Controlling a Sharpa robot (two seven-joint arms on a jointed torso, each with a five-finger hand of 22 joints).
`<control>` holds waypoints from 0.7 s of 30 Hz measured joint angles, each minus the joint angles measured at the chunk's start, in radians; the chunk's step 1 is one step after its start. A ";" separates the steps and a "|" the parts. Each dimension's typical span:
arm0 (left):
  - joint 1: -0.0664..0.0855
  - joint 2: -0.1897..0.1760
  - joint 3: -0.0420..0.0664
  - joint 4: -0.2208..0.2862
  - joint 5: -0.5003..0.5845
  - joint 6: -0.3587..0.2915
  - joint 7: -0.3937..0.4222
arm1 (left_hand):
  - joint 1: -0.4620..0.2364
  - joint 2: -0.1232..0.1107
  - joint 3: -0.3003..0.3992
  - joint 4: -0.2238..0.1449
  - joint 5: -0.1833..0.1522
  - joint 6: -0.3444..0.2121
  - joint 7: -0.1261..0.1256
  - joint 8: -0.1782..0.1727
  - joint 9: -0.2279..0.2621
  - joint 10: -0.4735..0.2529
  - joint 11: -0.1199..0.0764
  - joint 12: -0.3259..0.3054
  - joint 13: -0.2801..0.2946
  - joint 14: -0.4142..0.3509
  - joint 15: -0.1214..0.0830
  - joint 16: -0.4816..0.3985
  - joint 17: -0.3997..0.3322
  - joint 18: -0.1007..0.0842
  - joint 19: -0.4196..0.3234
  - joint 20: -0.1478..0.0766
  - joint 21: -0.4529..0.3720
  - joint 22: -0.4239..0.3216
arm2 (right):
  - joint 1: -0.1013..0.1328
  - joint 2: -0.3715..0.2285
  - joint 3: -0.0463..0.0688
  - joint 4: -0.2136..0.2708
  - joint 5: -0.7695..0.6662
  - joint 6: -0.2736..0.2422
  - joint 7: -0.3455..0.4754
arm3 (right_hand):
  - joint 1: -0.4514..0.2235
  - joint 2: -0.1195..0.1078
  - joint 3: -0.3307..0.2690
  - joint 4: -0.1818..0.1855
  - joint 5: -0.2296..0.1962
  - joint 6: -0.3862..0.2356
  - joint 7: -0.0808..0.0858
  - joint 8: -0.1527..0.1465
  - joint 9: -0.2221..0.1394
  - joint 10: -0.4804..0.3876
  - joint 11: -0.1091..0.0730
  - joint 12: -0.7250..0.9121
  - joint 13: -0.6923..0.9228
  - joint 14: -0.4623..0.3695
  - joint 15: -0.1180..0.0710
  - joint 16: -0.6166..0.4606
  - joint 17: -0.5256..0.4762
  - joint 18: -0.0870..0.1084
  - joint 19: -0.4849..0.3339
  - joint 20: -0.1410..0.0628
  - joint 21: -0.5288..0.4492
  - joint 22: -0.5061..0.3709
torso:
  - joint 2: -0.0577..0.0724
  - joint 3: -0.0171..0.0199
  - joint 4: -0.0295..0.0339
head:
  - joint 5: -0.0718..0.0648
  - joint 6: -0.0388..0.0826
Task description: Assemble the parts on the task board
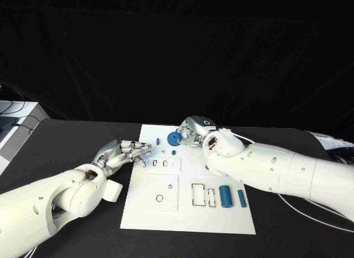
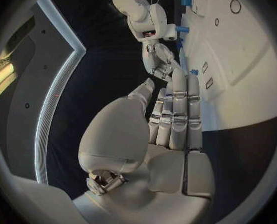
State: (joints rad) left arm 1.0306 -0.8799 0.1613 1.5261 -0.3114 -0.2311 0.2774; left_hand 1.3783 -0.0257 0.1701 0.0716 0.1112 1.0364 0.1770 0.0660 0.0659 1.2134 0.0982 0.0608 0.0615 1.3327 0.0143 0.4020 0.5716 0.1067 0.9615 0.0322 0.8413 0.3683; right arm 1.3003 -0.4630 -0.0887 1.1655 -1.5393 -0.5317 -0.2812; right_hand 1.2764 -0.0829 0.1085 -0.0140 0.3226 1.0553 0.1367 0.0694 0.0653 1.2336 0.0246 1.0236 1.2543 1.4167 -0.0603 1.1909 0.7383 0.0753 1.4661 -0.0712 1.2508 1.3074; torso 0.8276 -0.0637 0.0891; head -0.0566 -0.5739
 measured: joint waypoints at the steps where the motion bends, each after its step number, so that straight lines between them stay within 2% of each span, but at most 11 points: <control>1: 0.000 0.000 0.000 0.000 0.000 0.000 0.000 | 0.000 0.000 0.000 0.000 0.000 0.000 0.000 0.000 0.000 0.000 0.000 0.000 0.000 0.000 0.000 0.000 0.000 0.000 0.000 0.000 0.000 0.000 | 0.000 -0.001 0.000 0.000 0.000 0.000 0.000 | -0.002 -0.002 0.000 0.003 0.000 -0.004 0.002 0.000 0.000 -0.001 0.000 0.000 -0.003 0.000 0.000 0.000 0.000 0.000 0.000 0.000 0.000 0.000 | 0.000 0.0000 0.0000 | 0.000 0.000; 4: 0.000 0.000 0.000 0.000 0.000 0.000 0.000 | 0.000 0.000 0.000 0.000 0.000 0.000 0.000 0.000 0.000 0.000 0.000 0.000 0.000 0.000 0.000 0.000 0.000 0.000 0.000 0.000 0.000 0.000 | -0.001 -0.002 0.000 -0.001 0.000 0.000 0.000 | 0.003 -0.007 -0.005 0.017 0.000 -0.015 0.005 0.000 0.000 -0.007 0.004 -0.005 -0.015 0.004 0.004 0.000 0.003 -0.001 0.000 0.000 0.005 0.000 | 0.000 0.0006 0.0000 | 0.000 0.000; 5: 0.000 -0.001 0.000 0.000 0.000 0.000 0.000 | 0.000 0.000 0.000 0.000 0.000 0.000 0.000 0.000 0.000 0.000 0.000 0.000 0.000 0.000 0.000 0.000 0.000 0.000 0.000 0.000 0.000 0.000 | -0.001 -0.003 0.000 -0.001 0.001 0.000 0.000 | 0.003 -0.018 -0.006 0.018 0.000 -0.018 0.008 0.000 0.000 -0.011 0.007 -0.005 -0.017 0.004 0.004 0.000 0.003 -0.001 0.000 0.000 0.005 0.000 | 0.000 0.0006 0.0000 | 0.000 0.000; 10: 0.000 -0.001 0.000 0.000 0.000 0.000 0.000 | 0.000 0.000 0.000 0.000 0.000 0.000 0.000 0.000 0.000 0.000 0.000 0.000 0.000 0.000 0.000 0.000 0.000 0.000 0.000 0.000 0.000 0.000 | -0.001 -0.009 -0.001 0.000 0.003 -0.001 0.001 | -0.002 -0.023 -0.016 0.028 0.000 -0.022 0.005 0.000 0.000 -0.011 0.007 -0.005 -0.021 0.000 0.007 0.000 0.004 -0.006 0.000 0.001 0.005 0.001 | 0.000 0.0012 -0.0002 | 0.001 0.002; 12: 0.000 -0.001 0.000 0.000 0.000 0.000 0.000 | 0.000 0.000 0.000 0.000 0.000 0.000 0.000 0.000 0.000 0.000 0.000 0.000 0.000 0.000 0.000 0.000 0.000 0.000 0.000 0.000 0.000 0.000 | -0.001 -0.013 -0.001 0.003 0.005 -0.003 0.005 | 0.002 -0.027 -0.022 0.034 0.009 -0.023 0.006 0.000 0.000 -0.017 0.008 -0.005 -0.027 0.000 0.007 0.000 0.005 -0.006 0.000 0.007 0.006 0.001 | 0.000 0.0015 -0.0005 | 0.002 0.002; 17: 0.000 -0.001 0.000 -0.001 0.000 0.000 0.000 | 0.000 0.000 0.000 0.000 0.000 0.000 0.000 0.000 0.000 0.000 0.000 0.000 0.000 0.000 0.000 0.000 0.000 0.000 0.000 0.000 0.000 0.000 | -0.001 -0.031 -0.001 0.014 0.015 -0.013 0.023 | 0.003 -0.025 -0.040 0.023 0.026 -0.023 0.006 0.000 0.000 -0.018 0.007 -0.004 -0.033 0.000 0.007 0.000 0.008 -0.006 0.000 0.007 0.012 0.001 | 0.000 0.0015 -0.0002 | 0.003 0.004; 21: 0.000 -0.001 0.000 -0.001 -0.001 0.000 0.000 | 0.000 0.000 0.000 0.000 0.000 0.000 0.000 0.000 0.000 0.000 0.000 0.000 0.000 0.000 0.000 0.000 0.000 0.000 0.000 0.000 0.000 0.000 | -0.001 -0.047 -0.001 0.020 0.048 -0.020 0.061 | 0.021 -0.007 -0.041 0.011 0.036 -0.023 0.006 0.000 0.000 -0.018 0.007 0.003 -0.033 0.000 0.007 0.000 0.010 -0.006 0.000 0.007 0.012 0.001 | 0.000 0.0016 0.0001 | 0.005 0.004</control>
State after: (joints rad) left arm 1.0306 -0.8812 0.1613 1.5252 -0.3120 -0.2311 0.2770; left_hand 1.3783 -0.0257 0.1701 0.0716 0.1112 1.0364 0.1769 0.0660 0.0658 1.2134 0.0982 0.0608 0.0615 1.3327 0.0143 0.4020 0.5716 0.1067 0.9615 0.0322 0.8413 0.3684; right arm 1.2991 -0.5096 -0.0896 1.1859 -1.4912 -0.5516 -0.2201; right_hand 1.2975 -0.0896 0.0679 -0.0027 0.3583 1.0321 0.1425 0.0694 0.0653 1.2156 0.0314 1.0271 1.2212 1.4168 -0.0532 1.1909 0.7479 0.0691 1.4663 -0.0639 1.2624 1.3080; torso 0.8278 -0.0620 0.0892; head -0.0520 -0.5701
